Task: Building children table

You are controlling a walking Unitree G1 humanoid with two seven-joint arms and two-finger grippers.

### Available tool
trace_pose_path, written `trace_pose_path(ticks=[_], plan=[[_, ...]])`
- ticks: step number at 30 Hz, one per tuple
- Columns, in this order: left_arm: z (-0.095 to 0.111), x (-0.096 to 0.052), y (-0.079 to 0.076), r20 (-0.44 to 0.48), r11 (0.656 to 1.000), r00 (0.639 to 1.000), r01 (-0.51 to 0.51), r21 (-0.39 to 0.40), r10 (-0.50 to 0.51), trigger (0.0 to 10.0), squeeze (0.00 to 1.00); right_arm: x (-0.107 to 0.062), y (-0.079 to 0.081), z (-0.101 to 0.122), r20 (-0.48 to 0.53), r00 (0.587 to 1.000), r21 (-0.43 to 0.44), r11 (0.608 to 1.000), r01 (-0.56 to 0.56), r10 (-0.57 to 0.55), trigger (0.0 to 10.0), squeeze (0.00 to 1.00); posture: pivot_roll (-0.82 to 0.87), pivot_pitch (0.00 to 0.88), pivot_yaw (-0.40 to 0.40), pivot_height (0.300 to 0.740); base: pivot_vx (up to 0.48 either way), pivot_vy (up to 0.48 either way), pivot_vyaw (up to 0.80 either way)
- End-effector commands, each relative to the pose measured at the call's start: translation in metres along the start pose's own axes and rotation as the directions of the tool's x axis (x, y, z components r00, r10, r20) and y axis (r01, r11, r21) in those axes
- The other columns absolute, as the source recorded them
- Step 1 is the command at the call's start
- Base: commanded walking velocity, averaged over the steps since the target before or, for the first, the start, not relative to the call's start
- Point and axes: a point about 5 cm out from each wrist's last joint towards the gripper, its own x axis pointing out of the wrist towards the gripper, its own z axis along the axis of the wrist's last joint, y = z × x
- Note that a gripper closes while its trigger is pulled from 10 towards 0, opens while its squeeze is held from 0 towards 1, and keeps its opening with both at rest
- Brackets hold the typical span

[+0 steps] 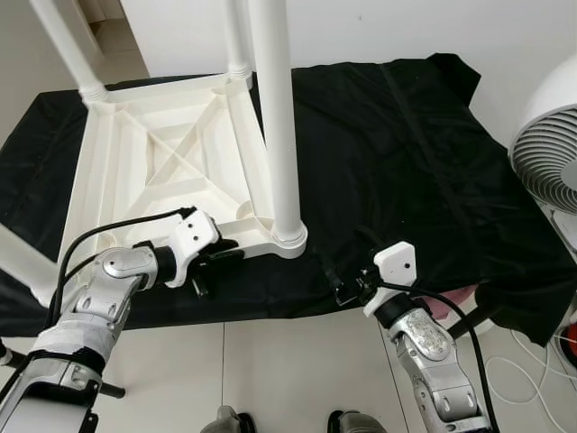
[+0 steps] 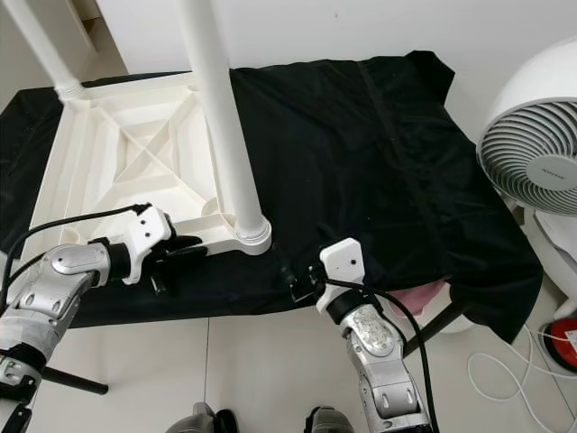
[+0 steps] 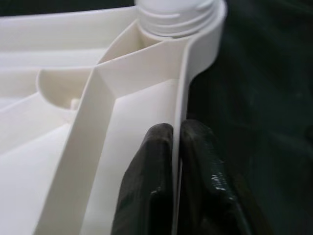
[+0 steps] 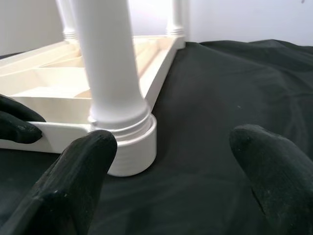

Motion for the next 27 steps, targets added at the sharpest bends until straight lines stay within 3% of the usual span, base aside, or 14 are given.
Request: trace_pose_path(ticks=[1,4,7,15,17,18,23,27], plan=[[-0.014,-0.004,-0.006,-0.06,1.0,0.998,0.013,-0.015,-0.013,0.0,0.0,-0.002,0.004,0.0,0.002,1.0,0.004,1.0,-0.003,0.003,10.0,0.0,-0.15,0.136,0.13,0.74,0.0,0.0,0.0],[-0.015,-0.004,-0.007,-0.061,1.0,0.998,0.024,-0.003,-0.024,0.0,0.0,-0.003,0.004,0.0,0.001,1.0,0.004,1.0,-0.003,0.003,10.0,0.0,-0.15,0.136,0.13,0.74,0.0,0.0,0.0],[-0.017,-0.004,-0.011,-0.099,0.99,0.993,0.075,0.118,-0.064,0.0,0.0,-0.002,0.005,0.0,0.0,1.0,0.004,1.0,-0.002,0.002,10.0,0.0,-0.15,0.145,0.134,0.74,0.0,0.0,0.0],[-0.018,-0.004,-0.018,-0.136,0.951,0.984,0.152,0.268,-0.118,0.0,0.0,-0.002,0.006,0.0,0.0,1.0,0.005,1.0,-0.005,0.005,10.0,0.0,-0.13,0.153,0.135,0.74,0.0,0.0,0.0],[-0.016,-0.003,-0.021,-0.152,0.906,0.978,0.191,0.377,-0.143,0.0,0.0,-0.001,0.006,0.0,0.0,1.0,0.004,1.0,-0.007,0.007,10.0,0.0,-0.13,0.153,0.135,0.74,0.0,0.0,0.0],[-0.016,-0.003,-0.021,-0.152,0.906,0.978,0.191,0.377,-0.143,0.0,0.0,-0.001,0.006,0.0,0.0,1.0,0.004,1.0,-0.007,0.007,10.0,0.0,-0.13,0.153,0.135,0.74,0.0,0.0,0.0],[-0.014,-0.001,-0.026,-0.178,0.808,0.966,0.255,0.53,-0.188,0.0,0.0,-0.001,0.006,0.0,0.0,1.0,0.004,1.0,-0.008,0.008,10.0,0.0,-0.13,0.157,0.136,0.74,0.0,0.0,0.0],[-0.015,-0.001,-0.026,-0.194,0.787,0.961,0.274,0.552,-0.199,0.0,0.0,-0.001,0.007,0.0,-0.001,1.0,0.004,1.0,-0.008,0.008,10.0,0.0,-0.13,0.158,0.138,0.74,0.0,0.0,0.0]])
